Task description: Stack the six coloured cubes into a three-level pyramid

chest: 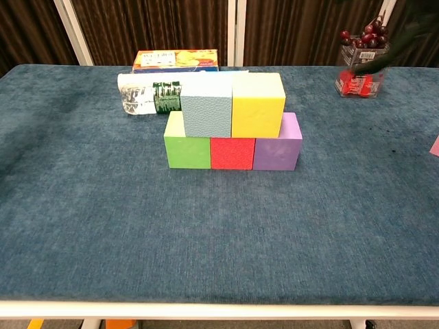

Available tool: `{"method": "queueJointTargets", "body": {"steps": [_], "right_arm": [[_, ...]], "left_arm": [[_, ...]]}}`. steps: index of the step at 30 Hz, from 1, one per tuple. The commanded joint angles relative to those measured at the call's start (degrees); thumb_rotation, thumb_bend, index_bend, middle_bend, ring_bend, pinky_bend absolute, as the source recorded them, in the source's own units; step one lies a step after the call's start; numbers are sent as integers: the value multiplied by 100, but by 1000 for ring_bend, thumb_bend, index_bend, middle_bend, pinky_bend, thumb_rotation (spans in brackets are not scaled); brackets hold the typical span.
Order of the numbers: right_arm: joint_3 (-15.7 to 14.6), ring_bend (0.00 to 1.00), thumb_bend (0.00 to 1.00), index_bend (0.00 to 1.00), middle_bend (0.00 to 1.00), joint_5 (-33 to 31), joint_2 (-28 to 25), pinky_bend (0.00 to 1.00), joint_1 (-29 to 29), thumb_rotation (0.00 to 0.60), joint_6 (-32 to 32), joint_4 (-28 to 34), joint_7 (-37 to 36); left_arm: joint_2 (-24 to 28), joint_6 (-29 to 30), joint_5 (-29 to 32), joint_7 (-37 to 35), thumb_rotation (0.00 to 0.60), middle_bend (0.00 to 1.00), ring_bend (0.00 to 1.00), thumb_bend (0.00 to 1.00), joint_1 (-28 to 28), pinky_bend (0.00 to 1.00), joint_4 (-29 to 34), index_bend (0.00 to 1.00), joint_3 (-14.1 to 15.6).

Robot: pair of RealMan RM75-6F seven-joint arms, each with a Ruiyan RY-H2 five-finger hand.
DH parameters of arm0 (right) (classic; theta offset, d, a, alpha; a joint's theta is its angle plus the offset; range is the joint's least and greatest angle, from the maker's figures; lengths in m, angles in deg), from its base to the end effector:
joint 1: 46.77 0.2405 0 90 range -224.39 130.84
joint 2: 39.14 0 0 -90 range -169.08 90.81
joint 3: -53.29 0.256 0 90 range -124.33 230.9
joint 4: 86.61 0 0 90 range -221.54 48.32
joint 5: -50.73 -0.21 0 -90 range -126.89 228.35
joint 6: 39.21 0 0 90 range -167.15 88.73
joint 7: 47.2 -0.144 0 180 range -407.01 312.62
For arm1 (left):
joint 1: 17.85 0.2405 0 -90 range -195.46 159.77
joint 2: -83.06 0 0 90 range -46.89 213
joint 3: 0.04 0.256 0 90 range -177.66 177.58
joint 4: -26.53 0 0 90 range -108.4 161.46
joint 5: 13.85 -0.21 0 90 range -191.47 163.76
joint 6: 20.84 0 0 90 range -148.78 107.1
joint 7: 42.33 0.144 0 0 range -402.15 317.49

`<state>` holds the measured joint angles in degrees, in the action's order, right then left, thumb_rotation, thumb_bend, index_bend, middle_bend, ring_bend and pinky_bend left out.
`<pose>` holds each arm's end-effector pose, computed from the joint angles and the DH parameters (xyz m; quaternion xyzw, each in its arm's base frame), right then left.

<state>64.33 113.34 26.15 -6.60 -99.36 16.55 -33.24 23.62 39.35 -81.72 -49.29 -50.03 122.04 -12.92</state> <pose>-0.1496 -0.3408 0.1072 0.7021 -0.3730 0.4062 0.4505 -0.2155 0.3439 0.1639 -0.6194 -0.4353 -0.4445 0.4788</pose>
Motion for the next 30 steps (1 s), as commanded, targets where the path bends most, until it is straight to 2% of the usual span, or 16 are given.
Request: {"method": "queueJointTargets", "body": {"steps": [1,5,9,14,20,26,30], "right_arm": [[-258,0,89,0,96,3,-732,0,-424,600,174,-91,-376],[-489,0,87,0,116,-276,-933,0,-585,600,504,-418,-409],[-526,0,34,0,124,-953,-807,0,-731,600,361,-545,-128],[-445,0,14,0,123,-2068,-423,0,-684,600,335,-835,289],[-350,0,3,0,122,-3056,151,0,-452,600,476,-1371,689],[-292,0,4,0,126,-3480,540,0,-331,600,611,-1778,862],[-313,0,17,0,149,-3486,692,0,-319,600,676,-1972,896]], "left_arm": [[55,48,-41,-60,600,130,81,90,66,39,75,165,25],[59,69,-69,-130,600,130,81,90,107,39,104,165,27],[41,59,-126,-181,600,130,81,90,117,39,86,166,34],[34,16,-230,-307,600,130,81,91,122,39,56,166,52],[27,12,-351,-461,600,130,81,90,159,39,-12,166,86],[28,-21,-433,-645,600,130,81,90,198,39,-93,165,125],[41,-9,-474,-753,600,130,81,90,227,39,-113,166,129]]}}
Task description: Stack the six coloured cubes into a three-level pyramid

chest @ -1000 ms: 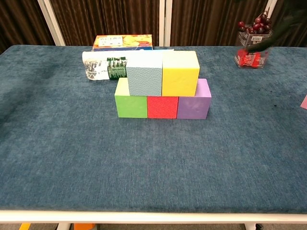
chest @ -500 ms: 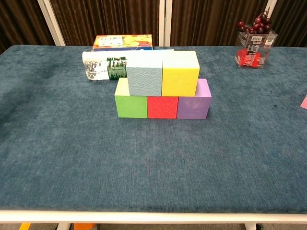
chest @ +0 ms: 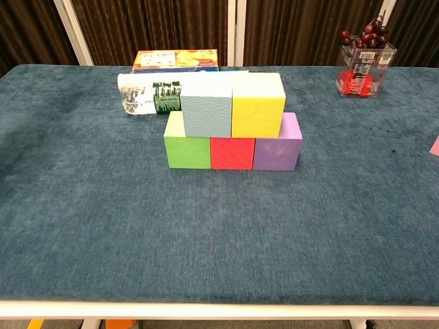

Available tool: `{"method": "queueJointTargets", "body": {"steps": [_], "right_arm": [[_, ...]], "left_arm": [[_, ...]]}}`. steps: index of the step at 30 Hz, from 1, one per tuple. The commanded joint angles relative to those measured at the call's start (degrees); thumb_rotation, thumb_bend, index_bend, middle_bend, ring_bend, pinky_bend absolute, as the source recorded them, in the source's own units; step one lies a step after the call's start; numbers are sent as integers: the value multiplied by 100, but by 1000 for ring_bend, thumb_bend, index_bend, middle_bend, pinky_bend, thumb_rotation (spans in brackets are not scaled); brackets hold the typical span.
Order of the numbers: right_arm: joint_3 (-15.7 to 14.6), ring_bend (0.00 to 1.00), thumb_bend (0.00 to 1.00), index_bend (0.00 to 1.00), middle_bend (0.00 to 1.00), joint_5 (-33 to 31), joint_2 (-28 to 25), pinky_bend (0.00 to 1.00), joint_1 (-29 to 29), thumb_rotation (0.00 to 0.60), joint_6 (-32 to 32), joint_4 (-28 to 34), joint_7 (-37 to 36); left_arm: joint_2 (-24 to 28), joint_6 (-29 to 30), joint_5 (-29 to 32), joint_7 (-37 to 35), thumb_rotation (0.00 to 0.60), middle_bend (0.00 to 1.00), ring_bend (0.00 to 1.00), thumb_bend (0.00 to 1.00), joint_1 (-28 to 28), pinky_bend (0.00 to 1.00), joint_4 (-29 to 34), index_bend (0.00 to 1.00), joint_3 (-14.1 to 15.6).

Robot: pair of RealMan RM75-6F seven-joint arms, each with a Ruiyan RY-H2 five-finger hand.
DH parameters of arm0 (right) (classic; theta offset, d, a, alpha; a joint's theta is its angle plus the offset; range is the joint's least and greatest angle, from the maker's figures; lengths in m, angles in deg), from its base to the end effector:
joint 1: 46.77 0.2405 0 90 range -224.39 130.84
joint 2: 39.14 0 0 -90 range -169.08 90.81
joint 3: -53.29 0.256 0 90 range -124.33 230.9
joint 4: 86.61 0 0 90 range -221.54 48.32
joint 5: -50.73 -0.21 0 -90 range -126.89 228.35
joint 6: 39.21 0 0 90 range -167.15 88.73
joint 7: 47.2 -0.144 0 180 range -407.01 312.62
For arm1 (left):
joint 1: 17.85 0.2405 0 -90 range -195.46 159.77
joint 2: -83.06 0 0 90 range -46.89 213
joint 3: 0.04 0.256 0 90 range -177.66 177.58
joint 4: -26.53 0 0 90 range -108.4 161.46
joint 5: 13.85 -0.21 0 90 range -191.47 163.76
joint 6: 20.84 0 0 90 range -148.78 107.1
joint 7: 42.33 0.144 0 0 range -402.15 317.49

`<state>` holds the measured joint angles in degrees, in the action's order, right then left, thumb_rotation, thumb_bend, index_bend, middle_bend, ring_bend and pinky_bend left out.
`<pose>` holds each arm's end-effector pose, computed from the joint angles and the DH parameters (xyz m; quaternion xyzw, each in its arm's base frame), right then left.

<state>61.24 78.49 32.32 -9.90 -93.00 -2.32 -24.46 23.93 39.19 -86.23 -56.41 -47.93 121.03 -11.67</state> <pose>-0.3078 -0.3469 0.1048 0.5498 -0.5417 0.1998 0.6036 -0.2275 0.3325 0.1616 -0.6148 -0.4600 -0.4534 0.4527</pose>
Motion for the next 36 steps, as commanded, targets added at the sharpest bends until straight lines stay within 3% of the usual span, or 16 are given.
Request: {"method": "queueJointTargets", "body": {"steps": [1,13,22,29,36], "right_arm": [[-6,0,24,0,159,21,98,0,-3,600,39,-119,5],[17,0,75,0,250,615,286,0,-278,600,96,-570,-504],[38,41,105,25,350,2196,449,0,-496,600,353,-1104,-1696],[87,49,106,29,360,3766,51,0,-531,600,246,-656,-2847],[-38,49,106,30,352,5189,-31,0,-66,600,434,-502,-3447]], "left_arm": [[19,5,-34,-58,600,130,81,90,23,39,-17,166,7],[76,2,-61,-182,600,130,81,90,54,39,3,165,-9],[144,23,2,-205,600,125,81,90,81,39,54,165,-54],[169,-10,60,-221,600,126,81,90,91,39,59,165,-68],[212,48,89,-194,600,126,81,90,139,39,120,166,-79]]}}
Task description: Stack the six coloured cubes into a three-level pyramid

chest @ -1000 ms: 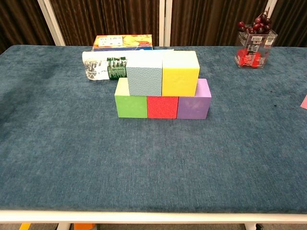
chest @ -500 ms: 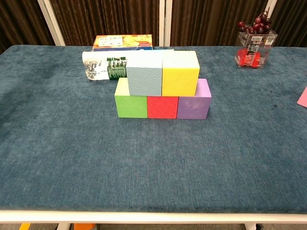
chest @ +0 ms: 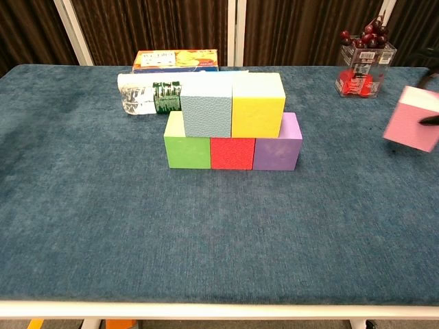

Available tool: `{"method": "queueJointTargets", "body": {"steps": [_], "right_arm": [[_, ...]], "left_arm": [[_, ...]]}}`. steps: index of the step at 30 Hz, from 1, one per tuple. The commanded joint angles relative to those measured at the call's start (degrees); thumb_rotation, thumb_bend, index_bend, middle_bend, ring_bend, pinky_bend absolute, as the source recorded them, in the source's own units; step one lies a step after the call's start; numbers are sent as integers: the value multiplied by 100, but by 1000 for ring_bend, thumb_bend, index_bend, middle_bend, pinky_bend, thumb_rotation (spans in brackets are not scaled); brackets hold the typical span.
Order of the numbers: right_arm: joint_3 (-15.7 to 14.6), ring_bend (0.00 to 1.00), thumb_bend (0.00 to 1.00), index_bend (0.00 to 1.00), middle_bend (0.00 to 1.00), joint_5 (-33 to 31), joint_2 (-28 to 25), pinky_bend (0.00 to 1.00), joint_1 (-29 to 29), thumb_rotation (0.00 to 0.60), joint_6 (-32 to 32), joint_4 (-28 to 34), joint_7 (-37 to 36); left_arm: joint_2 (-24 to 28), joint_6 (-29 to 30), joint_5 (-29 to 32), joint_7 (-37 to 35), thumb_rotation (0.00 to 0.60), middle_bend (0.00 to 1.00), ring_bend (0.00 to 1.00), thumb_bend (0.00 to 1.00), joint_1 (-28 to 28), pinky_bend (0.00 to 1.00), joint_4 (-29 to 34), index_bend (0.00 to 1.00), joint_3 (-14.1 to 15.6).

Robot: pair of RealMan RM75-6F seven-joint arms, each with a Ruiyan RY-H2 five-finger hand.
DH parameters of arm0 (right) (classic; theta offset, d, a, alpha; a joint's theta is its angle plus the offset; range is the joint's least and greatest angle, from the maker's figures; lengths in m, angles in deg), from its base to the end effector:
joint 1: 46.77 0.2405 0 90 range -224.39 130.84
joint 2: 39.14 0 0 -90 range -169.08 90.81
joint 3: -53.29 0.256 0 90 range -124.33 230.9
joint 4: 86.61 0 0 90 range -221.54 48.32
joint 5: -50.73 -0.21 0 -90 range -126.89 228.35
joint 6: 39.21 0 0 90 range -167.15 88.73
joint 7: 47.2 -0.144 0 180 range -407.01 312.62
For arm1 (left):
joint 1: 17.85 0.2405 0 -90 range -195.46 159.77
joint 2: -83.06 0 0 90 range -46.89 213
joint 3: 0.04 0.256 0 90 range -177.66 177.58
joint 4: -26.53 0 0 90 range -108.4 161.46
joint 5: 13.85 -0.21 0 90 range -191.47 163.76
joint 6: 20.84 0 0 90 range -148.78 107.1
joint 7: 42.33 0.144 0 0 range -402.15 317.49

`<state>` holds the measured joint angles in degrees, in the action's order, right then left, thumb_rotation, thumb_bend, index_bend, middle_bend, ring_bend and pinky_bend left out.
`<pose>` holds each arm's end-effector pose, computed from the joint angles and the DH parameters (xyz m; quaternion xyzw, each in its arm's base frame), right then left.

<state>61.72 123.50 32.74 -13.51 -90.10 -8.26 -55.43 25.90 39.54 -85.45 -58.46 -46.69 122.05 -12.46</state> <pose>-0.2664 -0.3515 0.0932 0.6740 -0.4559 0.3502 0.4639 -0.2315 0.3296 0.1747 -0.5965 -0.4703 -0.4618 0.4580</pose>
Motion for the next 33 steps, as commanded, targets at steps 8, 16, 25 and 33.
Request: {"method": "queueJointTargets", "body": {"steps": [8,16,25,33], "right_arm": [[-272,42,101,32,333,1132,398,0,745,600,525,-394,-230],[-515,0,11,0,141,1156,540,0,683,600,552,-523,-201],[-599,0,0,0,113,1395,396,0,553,600,114,-555,-456],[-752,0,0,0,179,1739,708,0,632,600,-48,-1068,-684]], "left_arm": [[5,11,47,18,600,125,81,90,40,39,15,165,1],[-2,25,23,7,600,126,81,90,47,39,8,166,-11],[21,60,25,24,600,126,80,90,55,39,56,166,-42],[64,85,76,72,600,125,81,90,70,39,126,166,-70]]}}
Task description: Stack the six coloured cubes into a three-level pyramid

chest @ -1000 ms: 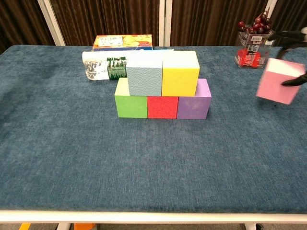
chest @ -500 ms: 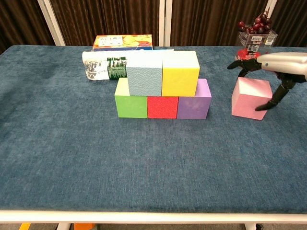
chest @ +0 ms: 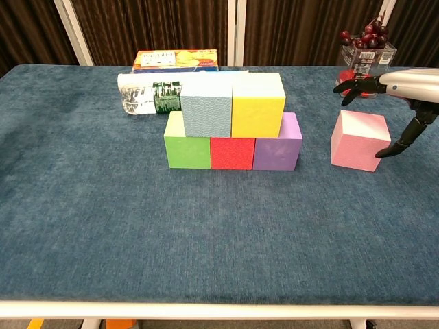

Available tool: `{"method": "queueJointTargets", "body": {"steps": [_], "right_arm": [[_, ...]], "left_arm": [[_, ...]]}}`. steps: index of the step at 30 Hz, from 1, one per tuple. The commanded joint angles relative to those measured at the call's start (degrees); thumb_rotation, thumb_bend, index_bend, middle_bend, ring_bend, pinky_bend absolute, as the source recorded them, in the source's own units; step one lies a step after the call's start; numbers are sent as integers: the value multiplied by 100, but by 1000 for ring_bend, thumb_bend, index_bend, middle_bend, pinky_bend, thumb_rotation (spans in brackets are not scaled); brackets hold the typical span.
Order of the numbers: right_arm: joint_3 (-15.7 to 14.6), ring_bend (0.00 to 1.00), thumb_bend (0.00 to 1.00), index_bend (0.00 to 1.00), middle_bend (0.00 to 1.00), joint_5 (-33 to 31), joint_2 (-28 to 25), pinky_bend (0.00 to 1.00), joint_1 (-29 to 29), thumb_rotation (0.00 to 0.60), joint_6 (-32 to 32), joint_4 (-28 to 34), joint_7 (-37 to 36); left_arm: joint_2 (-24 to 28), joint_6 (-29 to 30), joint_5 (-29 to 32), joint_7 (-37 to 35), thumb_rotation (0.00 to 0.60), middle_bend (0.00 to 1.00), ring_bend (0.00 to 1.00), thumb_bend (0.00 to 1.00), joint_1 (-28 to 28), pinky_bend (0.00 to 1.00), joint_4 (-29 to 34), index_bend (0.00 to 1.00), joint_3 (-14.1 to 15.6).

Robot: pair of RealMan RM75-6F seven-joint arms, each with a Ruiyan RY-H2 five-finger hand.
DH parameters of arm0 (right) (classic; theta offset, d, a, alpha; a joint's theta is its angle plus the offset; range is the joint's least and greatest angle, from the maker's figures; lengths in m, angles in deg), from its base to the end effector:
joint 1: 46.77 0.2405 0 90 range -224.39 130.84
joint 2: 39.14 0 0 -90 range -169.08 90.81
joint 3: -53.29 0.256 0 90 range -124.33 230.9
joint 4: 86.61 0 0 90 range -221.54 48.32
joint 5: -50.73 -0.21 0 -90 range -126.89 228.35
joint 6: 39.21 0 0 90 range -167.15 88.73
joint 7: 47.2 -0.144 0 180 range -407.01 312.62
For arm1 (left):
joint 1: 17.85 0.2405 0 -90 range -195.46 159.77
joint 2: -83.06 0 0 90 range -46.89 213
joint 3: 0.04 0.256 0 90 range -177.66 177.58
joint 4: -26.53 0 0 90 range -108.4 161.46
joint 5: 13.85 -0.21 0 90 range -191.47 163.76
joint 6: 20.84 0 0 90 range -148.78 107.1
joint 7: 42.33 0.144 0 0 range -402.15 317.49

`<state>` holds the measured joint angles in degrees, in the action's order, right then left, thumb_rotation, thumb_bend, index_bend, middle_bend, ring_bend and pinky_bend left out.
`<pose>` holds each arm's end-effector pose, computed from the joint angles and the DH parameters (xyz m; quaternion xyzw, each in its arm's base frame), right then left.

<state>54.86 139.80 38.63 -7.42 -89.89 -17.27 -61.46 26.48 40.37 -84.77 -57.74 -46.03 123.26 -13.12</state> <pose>-0.2451 -0.3550 0.0458 0.7863 -0.3660 0.3226 0.3792 -0.2297 0.3273 0.1791 -0.5892 -0.4689 -0.4675 0.4630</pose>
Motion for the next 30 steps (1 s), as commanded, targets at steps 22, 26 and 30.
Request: {"method": "queueJointTargets", "body": {"steps": [22,26,30], "right_arm": [[167,9,187,0,325,191,-636,0,-98,600,-973,763,-63],[347,9,188,0,323,143,-1535,0,-75,600,-1033,1988,211],[516,9,188,0,324,63,-2243,0,38,600,-866,2804,374]], "left_arm": [[57,39,-33,-10,600,124,81,90,63,39,-20,166,3],[0,178,-111,222,600,124,81,90,69,39,-55,165,19],[-115,377,-178,651,600,124,81,90,80,39,-141,165,55]]}}
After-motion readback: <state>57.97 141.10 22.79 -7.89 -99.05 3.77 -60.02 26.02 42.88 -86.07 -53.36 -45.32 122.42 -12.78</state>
